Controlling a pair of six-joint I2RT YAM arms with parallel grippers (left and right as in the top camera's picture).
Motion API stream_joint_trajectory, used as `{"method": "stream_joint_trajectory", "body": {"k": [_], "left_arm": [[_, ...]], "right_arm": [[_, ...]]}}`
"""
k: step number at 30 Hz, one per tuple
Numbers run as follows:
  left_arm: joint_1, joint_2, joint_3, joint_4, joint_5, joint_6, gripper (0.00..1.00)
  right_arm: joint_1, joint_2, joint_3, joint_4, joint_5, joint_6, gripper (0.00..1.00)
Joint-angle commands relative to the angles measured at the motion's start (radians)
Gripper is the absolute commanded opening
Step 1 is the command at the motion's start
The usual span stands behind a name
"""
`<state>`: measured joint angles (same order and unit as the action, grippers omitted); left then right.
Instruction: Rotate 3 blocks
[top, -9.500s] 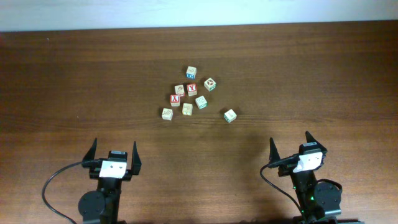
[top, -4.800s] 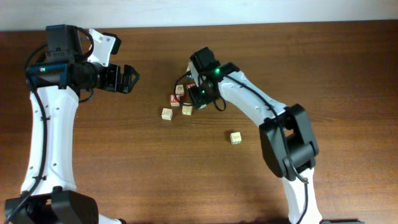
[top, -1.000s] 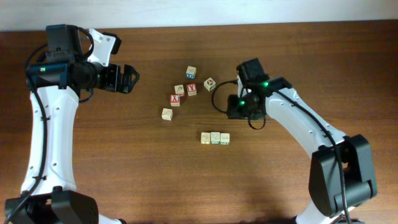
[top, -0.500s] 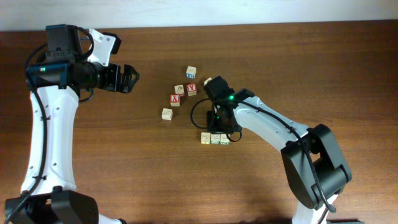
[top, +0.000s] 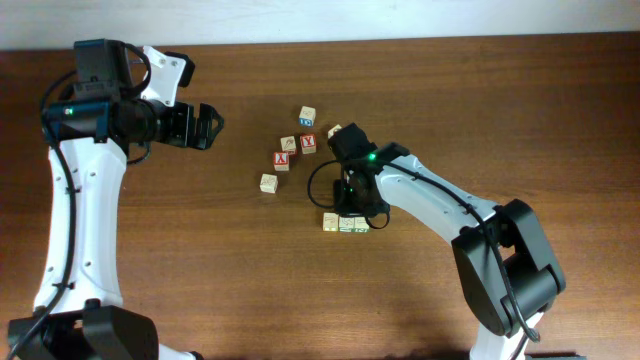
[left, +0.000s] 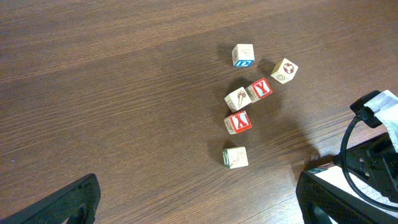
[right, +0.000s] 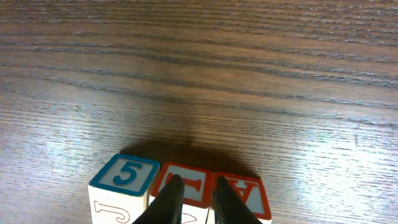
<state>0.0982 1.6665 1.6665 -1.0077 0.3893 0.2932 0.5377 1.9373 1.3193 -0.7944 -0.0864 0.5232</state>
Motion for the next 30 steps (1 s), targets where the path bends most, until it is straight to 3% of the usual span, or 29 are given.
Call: {"method": "stream_joint_trajectory", "body": {"k": [1,4,7,8,11,15,19,28,30], "left_arm": [[0.001,0.003,0.013,-0.001,0.004,0.015,0.99],[0.001,0.003,0.013,-0.001,0.004,0.015,0.99],[0.001,0.003,0.013,-0.001,0.004,0.015,0.99],[0.001,0.003,0.013,-0.001,0.004,0.015,0.99],[0.001,0.003,0.013,-0.001,0.004,0.015,0.99],[0.000,0.003,0.013,0.026,0.015,0.015,0.99],[0.000,0.003,0.013,0.026,0.015,0.015,0.99],[0.000,0.003,0.013,0.024,0.045,0.014,0.99],[0.000,0.003,0.013,0.018,0.045,-0.036,0.97]], "right_arm": [[0.002,-0.002,0.013,0.016,0.013,0.001,0.20],[-0.098,-0.076,0.156,-0.101,0.011,-0.022,0.19],[-0.325,-0.151,0.163,-0.302,-0.226,-0.283,0.19],[-0.339,-0.151,0.127,-0.306,-0.241,-0.301,0.20],[-0.342,-0.151,-0.077,-0.188,-0.309,-0.306,0.18],[-0.305,-0.149,-0.205,-0.034,-0.355,-0.279,0.18],[-0.216,-0.099,-0.217,0.058,-0.348,-0.203,0.19],[-0.183,-0.091,-0.217,0.131,-0.425,-0.192,0.19],[-0.165,-0.091,-0.216,0.141,-0.426,-0.192,0.15]]}}
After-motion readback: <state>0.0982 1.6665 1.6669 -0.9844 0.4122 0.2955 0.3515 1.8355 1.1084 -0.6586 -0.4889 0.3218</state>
